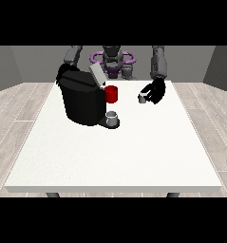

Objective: Insert the coffee pod into the coffee machine and close the lid

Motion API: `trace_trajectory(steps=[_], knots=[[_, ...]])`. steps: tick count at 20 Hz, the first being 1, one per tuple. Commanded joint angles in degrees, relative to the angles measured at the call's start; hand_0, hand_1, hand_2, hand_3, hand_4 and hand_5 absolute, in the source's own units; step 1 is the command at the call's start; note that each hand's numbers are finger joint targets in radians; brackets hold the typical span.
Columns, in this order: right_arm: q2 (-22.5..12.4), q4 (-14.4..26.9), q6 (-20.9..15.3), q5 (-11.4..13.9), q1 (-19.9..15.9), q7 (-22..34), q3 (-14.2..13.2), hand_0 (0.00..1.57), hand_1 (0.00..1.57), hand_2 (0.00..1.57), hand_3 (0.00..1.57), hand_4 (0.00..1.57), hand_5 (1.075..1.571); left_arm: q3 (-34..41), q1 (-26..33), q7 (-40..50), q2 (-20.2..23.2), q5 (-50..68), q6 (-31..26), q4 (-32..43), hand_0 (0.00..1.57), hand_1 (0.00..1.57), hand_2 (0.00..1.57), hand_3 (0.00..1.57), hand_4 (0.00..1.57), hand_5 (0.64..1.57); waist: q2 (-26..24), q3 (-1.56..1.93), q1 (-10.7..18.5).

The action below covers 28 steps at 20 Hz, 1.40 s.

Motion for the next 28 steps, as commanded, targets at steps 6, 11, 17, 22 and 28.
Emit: trace_trajectory(steps=[6,11,17,22,28], knots=[[-1.3,6.8,0.6,-0.6,-0.3,-1.6,-1.6,0.0,0.0,0.0,0.0,0.47,1.571,-1.7,-6.7,4.8,-1.7,-0.4,-8.5,-5.4,1.26,1.26,1.32,1.3,0.53,1.571,-5.2,0.0,1.9],[-1.4,2.7,1.3,-0.6,-2.9,0.0,-0.2,0.0,0.0,0.0,0.0,0.47,1.571,1.0,-9.5,3.1,0.8,-0.2,-8.1,-4.5,1.25,1.25,1.33,1.29,0.57,1.571,-2.1,-0.04,-1.4],[-0.2,3.7,0.6,-0.5,-3.6,-0.5,0.4,0.0,0.0,0.0,0.0,0.5,1.571,2.7,-14.2,5.5,1.5,0.6,-11.5,-5.4,1.27,1.27,1.34,1.29,0.55,1.571,-1.1,-0.03,-2.4],[-0.2,0.1,2.8,-1.4,-3.9,-0.5,2.0,0.0,0.0,0.0,0.0,0.52,1.571,5.1,-18.9,5.5,6.1,0.2,-10.5,-4.5,1.02,1.02,1.21,1.23,0.5,1.571,1.0,-0.03,-6.8],[0.9,-1.2,-0.1,1.3,-5.9,2.2,4.1,0.0,0.0,0.0,0.0,0.51,1.571,7.6,-24.7,8.2,6.9,2.2,-14.1,-2.7,1.26,1.26,1.29,1.22,0.47,1.571,2.9,-0.04,-8.7]])
